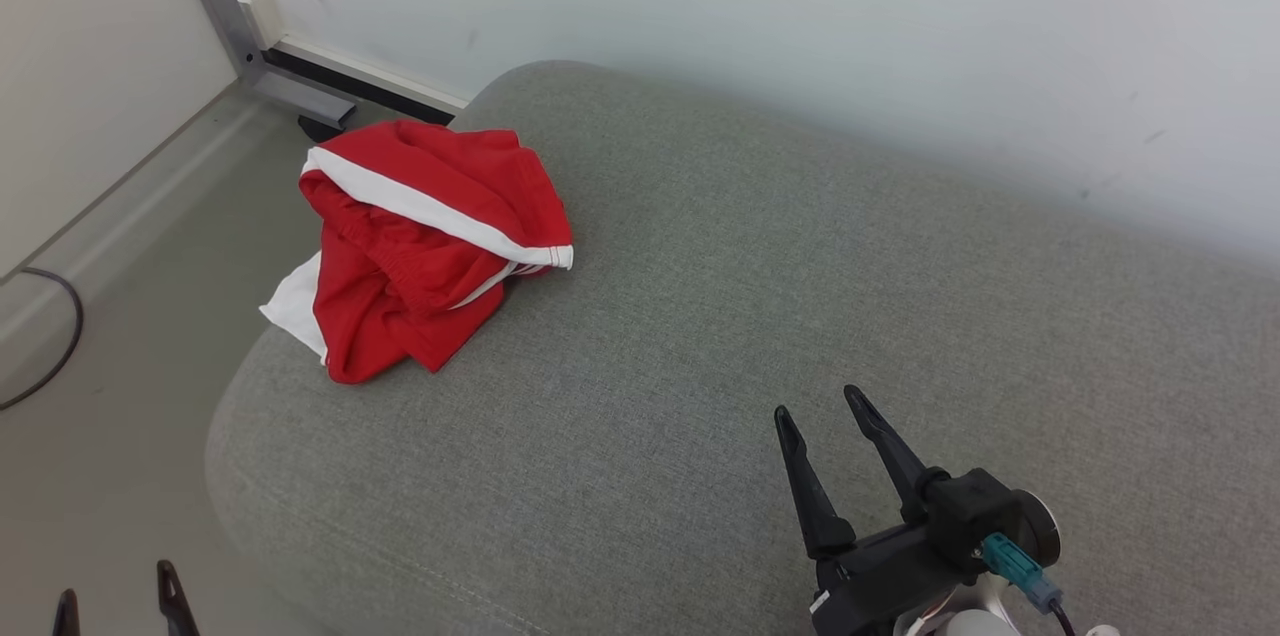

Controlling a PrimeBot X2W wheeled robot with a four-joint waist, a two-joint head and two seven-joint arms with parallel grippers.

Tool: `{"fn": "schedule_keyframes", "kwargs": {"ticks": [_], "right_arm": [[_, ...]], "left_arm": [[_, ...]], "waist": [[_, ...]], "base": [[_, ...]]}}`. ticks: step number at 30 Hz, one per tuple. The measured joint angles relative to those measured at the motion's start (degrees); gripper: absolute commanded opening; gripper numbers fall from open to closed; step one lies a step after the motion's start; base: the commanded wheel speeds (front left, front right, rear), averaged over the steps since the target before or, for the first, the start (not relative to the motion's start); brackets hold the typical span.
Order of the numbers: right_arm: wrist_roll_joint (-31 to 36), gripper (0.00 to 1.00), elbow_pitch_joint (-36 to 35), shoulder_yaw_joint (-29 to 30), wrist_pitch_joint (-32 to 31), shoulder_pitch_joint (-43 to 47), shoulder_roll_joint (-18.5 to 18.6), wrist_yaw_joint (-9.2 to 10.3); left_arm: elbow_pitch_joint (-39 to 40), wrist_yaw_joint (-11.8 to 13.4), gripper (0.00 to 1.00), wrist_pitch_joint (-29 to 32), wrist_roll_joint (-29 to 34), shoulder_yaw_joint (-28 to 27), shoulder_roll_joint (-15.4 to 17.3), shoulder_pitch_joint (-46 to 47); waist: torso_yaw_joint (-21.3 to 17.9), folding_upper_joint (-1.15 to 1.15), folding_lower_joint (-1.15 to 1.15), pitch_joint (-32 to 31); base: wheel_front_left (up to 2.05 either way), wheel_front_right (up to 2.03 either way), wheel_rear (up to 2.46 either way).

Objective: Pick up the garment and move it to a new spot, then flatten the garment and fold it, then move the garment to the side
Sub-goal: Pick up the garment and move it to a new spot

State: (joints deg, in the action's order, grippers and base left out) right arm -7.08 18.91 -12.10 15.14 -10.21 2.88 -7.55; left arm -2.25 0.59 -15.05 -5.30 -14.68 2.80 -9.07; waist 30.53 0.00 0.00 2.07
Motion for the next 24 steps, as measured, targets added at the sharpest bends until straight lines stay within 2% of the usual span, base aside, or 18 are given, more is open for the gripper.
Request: {"fn": "schedule_keyframes", "kwargs": {"ticks": [7, 10, 18, 24], "right_arm": [[-0.05, 1.0, 0.0, 0.22, 0.0, -0.18, 0.51, 0.0], [-0.03, 1.0, -0.22, 1.0, 0.0, -0.1, 1.05, 0.0], [1.04, 1.0, -2.12, 3.33, 0.0, 0.92, 3.01, 0.0], [1.74, 1.0, -3.45, 3.94, 0.0, 1.15, 4.86, 0.0]], "left_arm": [[-0.04, 0.33, 1.0, 0.0, -0.46, 0.76, 0.0, 0.28], [-0.53, -0.83, 1.0, 0.0, -1.22, 1.49, 0.0, 1.36], [-5.73, -5.87, 1.0, 0.0, -2.03, 2.11, 0.07, 7.56], [-9.06, -7.65, 1.0, -0.01, -1.34, 2.08, 3.41, 16.45]], "waist": [[0.13, 0.0, 0.0, 0.94], [0.05, 0.0, 0.0, 1.44], [-0.28, 0.0, 0.0, 3.94], [-1.13, 0.0, 0.0, 6.57]], "base": [[0.0, 0.0, 0.0], [0.0, 0.0, 0.0], [0.0, 0.0, 0.0], [0.0, 0.0, 0.0]]}}
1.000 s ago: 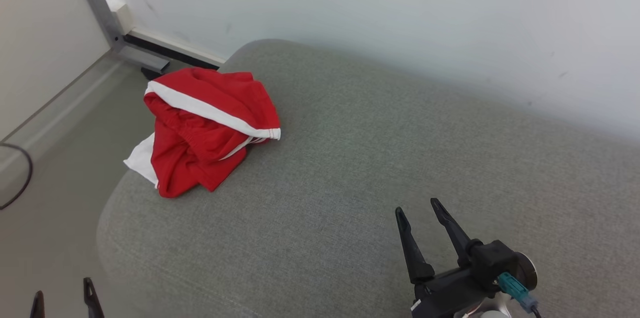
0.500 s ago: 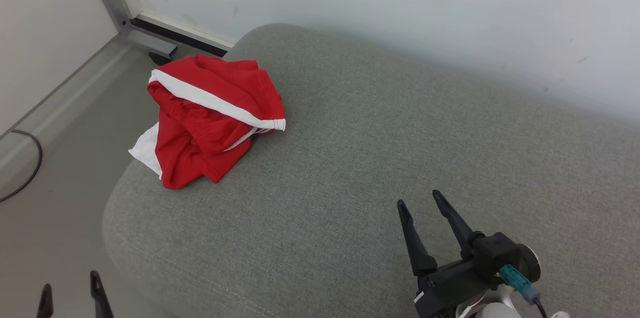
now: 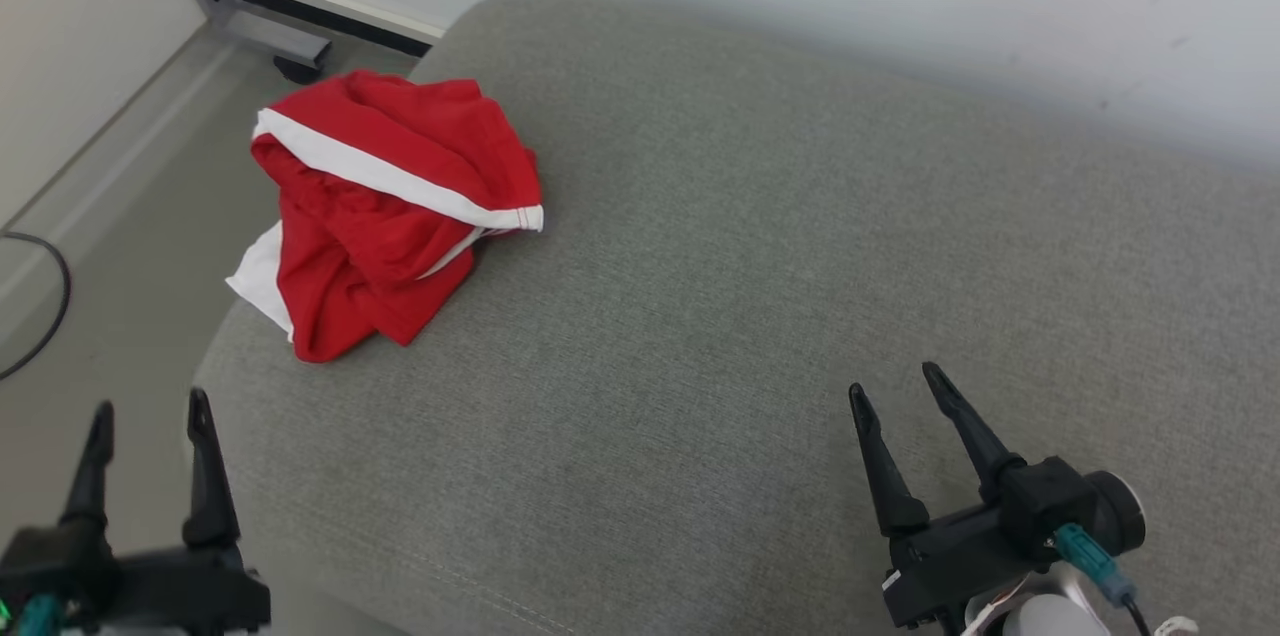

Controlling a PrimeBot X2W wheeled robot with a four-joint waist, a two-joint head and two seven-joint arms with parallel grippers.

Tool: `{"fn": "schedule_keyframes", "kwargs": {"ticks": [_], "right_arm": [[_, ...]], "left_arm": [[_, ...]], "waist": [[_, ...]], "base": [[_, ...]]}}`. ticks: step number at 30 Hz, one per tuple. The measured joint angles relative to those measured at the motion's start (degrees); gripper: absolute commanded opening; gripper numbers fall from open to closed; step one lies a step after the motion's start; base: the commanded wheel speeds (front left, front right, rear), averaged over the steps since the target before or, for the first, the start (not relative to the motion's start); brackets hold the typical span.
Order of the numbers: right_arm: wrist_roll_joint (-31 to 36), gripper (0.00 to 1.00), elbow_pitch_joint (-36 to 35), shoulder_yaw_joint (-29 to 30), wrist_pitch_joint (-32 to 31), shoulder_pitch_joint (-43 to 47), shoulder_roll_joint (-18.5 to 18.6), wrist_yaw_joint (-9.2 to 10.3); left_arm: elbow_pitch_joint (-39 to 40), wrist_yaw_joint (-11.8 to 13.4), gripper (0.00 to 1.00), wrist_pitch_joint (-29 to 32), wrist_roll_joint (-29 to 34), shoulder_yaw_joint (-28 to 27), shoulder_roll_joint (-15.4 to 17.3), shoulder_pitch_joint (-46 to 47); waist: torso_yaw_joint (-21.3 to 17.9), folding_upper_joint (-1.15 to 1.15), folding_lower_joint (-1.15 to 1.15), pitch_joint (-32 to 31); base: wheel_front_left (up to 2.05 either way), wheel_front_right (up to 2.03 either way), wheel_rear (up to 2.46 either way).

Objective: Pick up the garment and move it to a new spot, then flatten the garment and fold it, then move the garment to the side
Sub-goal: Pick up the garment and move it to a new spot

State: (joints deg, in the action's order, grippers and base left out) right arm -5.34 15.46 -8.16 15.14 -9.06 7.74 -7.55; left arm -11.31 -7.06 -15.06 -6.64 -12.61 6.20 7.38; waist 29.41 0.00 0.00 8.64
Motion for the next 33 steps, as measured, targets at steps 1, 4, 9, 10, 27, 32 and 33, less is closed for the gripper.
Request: {"fn": "schedule_keyframes", "kwargs": {"ticks": [1, 4, 9, 10, 27, 32, 33], "right_arm": [[0.11, 1.0, -0.1, -0.1, 0.0, -0.19, 0.35, 0.0], [0.42, 1.0, -0.51, 0.13, 0.0, -1.09, 1.54, 0.0], [0.59, 1.0, -0.91, -0.36, -0.01, -2.68, 3.05, 0.0], [0.71, 1.0, -0.98, -0.31, -0.01, -2.89, 3.37, 0.0], [1.42, 1.0, -3.24, 1.41, 0.0, -5.78, 6.1, 0.0], [1.44, 1.0, -4.01, 1.24, 0.07, -6.5, 6.08, 0.0], [1.43, 1.0, -4.11, 1.36, 0.08, -6.53, 6.12, 0.0]], "left_arm": [[-0.65, -0.04, 1.0, 0.01, 0.0, 0.15, 0.68, 1.27], [-3.31, -0.23, 1.0, 0.01, -0.19, 0.93, 3.12, 6.09], [-8.35, -0.47, 1.0, 0.0, -2.11, 3.74, 7.6, 13.51], [-9.38, -0.47, 1.0, 0.0, -2.65, 4.35, 8.79, 14.99], [-25.69, -0.48, 1.0, 0.0, -9.68, 7.21, 17.61, 30.94], [-34.42, -0.48, 1.0, 0.86, -14.11, 9.36, 18.96, 34.93], [-35.7, -0.48, 1.0, 0.96, -15.12, 9.55, 19.12, 35.46]], "waist": [[-0.3, 0.0, 0.0, 0.5], [-1.32, 0.0, 0.0, 2.14], [-3.57, 0.01, 0.01, 4.76], [-4.06, 0.0, 0.01, 5.26], [-12.28, 0.01, 0.0, 13.82], [-14.77, 0.0, 0.0, 15.84], [-15.26, 0.0, 0.0, 16.18]], "base": [[0.0, 0.0, 0.0], [0.0, 0.0, 0.0], [0.0, 0.0, 0.0], [0.0, 0.0, 0.0], [0.0, 0.0, 0.0], [0.0, 0.0, 0.0], [0.0, 0.0, 0.0]]}}
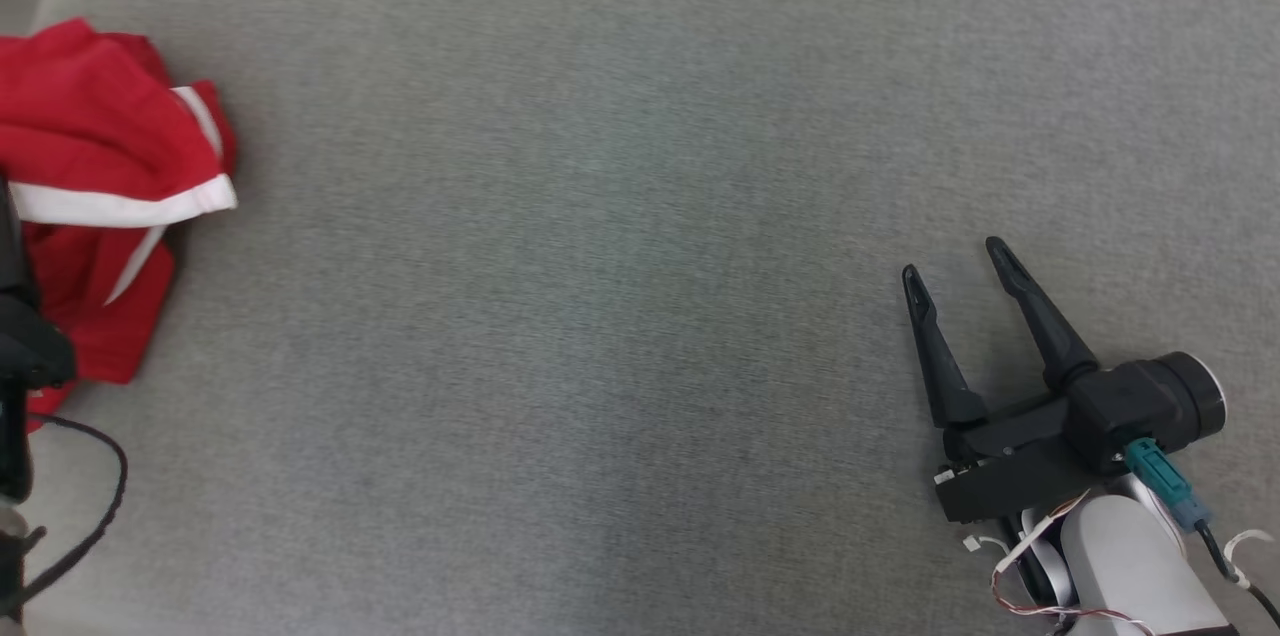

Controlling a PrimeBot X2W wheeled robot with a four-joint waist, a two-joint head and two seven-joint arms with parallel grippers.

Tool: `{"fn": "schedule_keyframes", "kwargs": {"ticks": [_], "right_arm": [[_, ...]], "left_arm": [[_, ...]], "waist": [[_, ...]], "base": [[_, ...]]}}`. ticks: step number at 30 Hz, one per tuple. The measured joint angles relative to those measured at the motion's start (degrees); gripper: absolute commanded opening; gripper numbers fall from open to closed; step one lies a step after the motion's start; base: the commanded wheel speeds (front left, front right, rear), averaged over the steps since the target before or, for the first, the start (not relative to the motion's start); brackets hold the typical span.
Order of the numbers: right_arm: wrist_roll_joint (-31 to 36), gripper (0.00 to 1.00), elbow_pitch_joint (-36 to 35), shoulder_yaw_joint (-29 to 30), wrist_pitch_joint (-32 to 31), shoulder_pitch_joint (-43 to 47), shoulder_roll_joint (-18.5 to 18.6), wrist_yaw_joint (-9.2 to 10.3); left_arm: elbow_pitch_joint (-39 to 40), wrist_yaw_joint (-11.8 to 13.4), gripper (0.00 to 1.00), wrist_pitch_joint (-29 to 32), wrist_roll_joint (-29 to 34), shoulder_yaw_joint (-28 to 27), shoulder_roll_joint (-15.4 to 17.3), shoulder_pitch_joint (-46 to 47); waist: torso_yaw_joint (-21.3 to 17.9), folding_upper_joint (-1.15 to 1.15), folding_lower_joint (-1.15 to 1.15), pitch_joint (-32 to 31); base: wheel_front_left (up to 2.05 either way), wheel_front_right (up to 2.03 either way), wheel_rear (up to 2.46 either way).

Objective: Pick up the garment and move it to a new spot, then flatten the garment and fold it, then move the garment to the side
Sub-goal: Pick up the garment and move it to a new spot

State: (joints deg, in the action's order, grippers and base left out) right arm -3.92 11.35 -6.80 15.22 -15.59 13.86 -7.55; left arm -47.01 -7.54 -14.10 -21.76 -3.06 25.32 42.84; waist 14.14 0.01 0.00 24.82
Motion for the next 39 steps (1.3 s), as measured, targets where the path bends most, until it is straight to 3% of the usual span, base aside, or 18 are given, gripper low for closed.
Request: {"fn": "schedule_keyframes", "kwargs": {"ticks": [9, 10, 11, 20, 31, 35, 39], "right_arm": [[0.0, 1.0, -1.19, 0.86, 0.19, -0.09, -0.02, -0.01], [0.0, 1.0, -1.16, 0.9, 0.19, -0.13, -0.09, -0.01], [0.0, 1.0, -1.11, 0.9, 0.2, -0.18, -0.19, -0.01], [-0.24, 1.0, 0.64, 0.96, -0.01, 0.02, -1.6, -0.01], [-1.74, 1.0, 2.03, 0.23, -0.08, 0.3, -5.63, -0.01], [-2.15, 1.0, 2.34, 0.82, -0.08, 0.43, -6.71, -0.01], [-2.41, 1.0, 2.49, 1.2, -0.08, 0.81, -7.46, -0.01]], "left_arm": [[-10.47, 0.0, 1.0, 6.05, -5.11, 0.46, 0.96, 5.14], [-11.27, 0.0, 0.87, 6.71, -5.43, 0.46, 0.91, 5.5], [-12.21, 0.0, 0.01, 7.38, -5.84, 0.52, 0.88, 5.81], [-15.14, 0.0, 0.0, 5.35, -6.17, 2.45, 2.98, 8.37], [-3.68, 0.0, 0.0, -0.7, -5.46, 11.27, 4.88, 12.26], [3.67, 0.0, 0.0, -0.93, -5.53, 13.49, 2.74, 12.67], [11.69, 0.0, 0.0, -0.94, -4.86, 13.61, -2.01, 10.85]], "waist": [[-3.06, 0.0, 0.0, 2.16], [-3.28, 0.0, 0.0, 2.21], [-3.46, 0.0, 0.0, 2.19], [-4.03, 0.0, 0.0, -0.18], [-5.72, 0.0, 0.0, -5.63], [-6.82, 0.0, 0.0, -7.47], [-8.04, 0.0, 0.0, -9.2]], "base": [[0.0, 0.0, 0.0], [0.0, 0.0, 0.0], [0.0, 0.0, 0.0], [0.0, 0.0, 0.0], [0.0, 0.0, 0.0], [0.0, 0.0, 0.0], [0.0, 0.0, 0.0]]}}
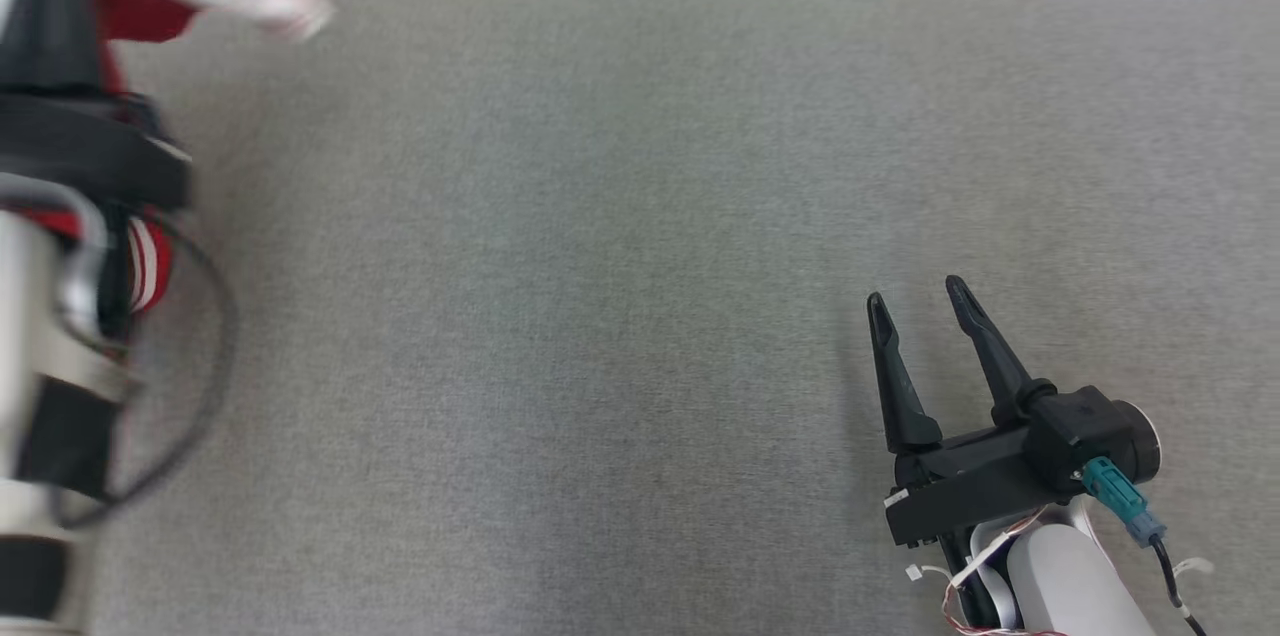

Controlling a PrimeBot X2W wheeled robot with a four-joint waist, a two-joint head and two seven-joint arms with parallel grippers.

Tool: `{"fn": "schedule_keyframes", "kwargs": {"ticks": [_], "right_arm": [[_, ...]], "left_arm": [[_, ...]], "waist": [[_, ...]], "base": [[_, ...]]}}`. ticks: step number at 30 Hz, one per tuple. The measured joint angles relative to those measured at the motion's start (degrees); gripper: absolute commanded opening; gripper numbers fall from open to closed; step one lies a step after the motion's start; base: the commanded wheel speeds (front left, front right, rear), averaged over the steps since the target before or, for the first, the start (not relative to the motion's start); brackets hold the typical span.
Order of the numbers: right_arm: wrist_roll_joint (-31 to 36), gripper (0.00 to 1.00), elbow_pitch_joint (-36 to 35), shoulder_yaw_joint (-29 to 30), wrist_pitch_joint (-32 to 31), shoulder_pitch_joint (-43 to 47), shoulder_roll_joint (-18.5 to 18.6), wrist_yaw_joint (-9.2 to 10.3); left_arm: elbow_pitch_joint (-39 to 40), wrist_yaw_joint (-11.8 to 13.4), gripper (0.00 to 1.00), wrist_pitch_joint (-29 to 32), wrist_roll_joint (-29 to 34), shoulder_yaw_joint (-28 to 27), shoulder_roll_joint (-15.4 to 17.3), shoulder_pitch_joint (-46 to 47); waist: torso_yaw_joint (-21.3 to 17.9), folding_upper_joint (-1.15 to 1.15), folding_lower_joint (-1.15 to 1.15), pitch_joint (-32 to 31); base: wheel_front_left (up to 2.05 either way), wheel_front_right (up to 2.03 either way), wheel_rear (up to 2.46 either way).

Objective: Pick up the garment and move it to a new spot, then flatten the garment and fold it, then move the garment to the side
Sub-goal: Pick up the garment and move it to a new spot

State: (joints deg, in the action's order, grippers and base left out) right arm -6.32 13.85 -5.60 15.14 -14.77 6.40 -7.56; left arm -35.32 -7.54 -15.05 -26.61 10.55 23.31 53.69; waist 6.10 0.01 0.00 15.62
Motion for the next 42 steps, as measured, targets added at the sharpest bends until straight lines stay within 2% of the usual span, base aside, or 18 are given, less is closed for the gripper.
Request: {"fn": "schedule_keyframes", "kwargs": {"ticks": [5, 11, 15, 19, 25, 29, 30, 31, 32, 37, 42], "right_arm": [[-0.11, 1.0, 0.36, 0.16, 0.0, 0.2, -0.96, 0.0], [0.05, 1.0, 0.02, 0.4, 0.01, 0.88, -1.89, 0.0], [0.13, 1.0, -0.15, 0.74, 0.0, 1.3, -2.45, 0.0], [-0.22, 1.0, -0.34, 1.1, -0.01, 2.16, -2.81, 0.0], [-0.43, 1.0, -0.22, 1.07, 0.0, 3.18, -3.2, 0.0], [-0.42, 1.0, -0.44, 1.34, 0.0, 3.5, -3.25, 0.0], [-0.46, 1.0, -0.47, 1.46, 0.0, 3.55, -3.28, 0.0], [-0.55, 1.0, -0.47, 1.59, 0.0, 3.61, -3.3, 0.0], [-0.58, 1.0, -0.46, 1.72, 0.0, 3.65, -3.31, 0.0], [-0.58, 1.0, -0.47, 2.99, 0.0, 3.97, -3.33, 0.0], [-0.69, 1.0, -0.87, 3.32, 0.0, 4.3, -3.39, 0.0]], "left_arm": [[5.8, 0.0, 0.0, 0.0, 1.97, 2.88, -6.72, -5.83], [9.18, -0.01, 0.0, 0.0, 2.31, 5.95, -13.23, -9.98], [11.65, 0.01, 0.0, 0.0, 2.35, 6.34, -15.78, -10.94], [12.43, 0.01, 0.0, 0.0, 2.52, 9.54, -18.22, -13.52], [12.49, 0.0, 0.0, 0.0, 2.32, 15.35, -19.81, -15.18], [11.37, 0.01, 0.0, 0.0, 2.35, 16.24, -20.11, -15.44], [11.13, 0.01, 0.13, 0.0, 2.38, 16.36, -20.14, -15.76], [11.05, 0.01, 0.79, 0.0, 2.67, 16.62, -20.15, -16.0], [10.78, 0.0, 1.0, 0.0, 2.78, 16.64, -20.26, -16.19], [9.68, 0.0, 1.0, 0.0, 4.0, 14.71, -20.38, -18.63], [9.16, 0.0, 1.0, 0.0, 6.06, 9.07, -19.51, -22.91]], "waist": [[-2.07, 0.0, 0.0, -1.9], [-5.46, 0.0, 0.0, -3.83], [-8.1, -0.01, 0.0, -4.88], [-10.87, -0.01, 0.0, -5.9], [-15.07, -0.01, 0.0, -7.13], [-17.51, -0.01, -0.01, -7.59], [-18.02, -0.01, -0.01, -7.64], [-18.46, -0.01, 0.0, -7.67], [-18.81, -0.01, 0.0, -7.68], [-18.57, -0.01, 0.0, -7.58], [-16.62, -0.01, 0.0, -8.03]], "base": [[0.0, 0.0, 0.0], [0.0, 0.0, 0.0], [0.0, 0.0, 0.0], [0.0, 0.0, 0.0], [0.0, 0.0, 0.0], [0.0, 0.0, 0.0], [0.0, 0.0, 0.0], [0.0, 0.0, 0.0], [0.0, 0.0, 0.0], [0.0, 0.0, 0.0], [0.0, 0.0, 0.0]]}}
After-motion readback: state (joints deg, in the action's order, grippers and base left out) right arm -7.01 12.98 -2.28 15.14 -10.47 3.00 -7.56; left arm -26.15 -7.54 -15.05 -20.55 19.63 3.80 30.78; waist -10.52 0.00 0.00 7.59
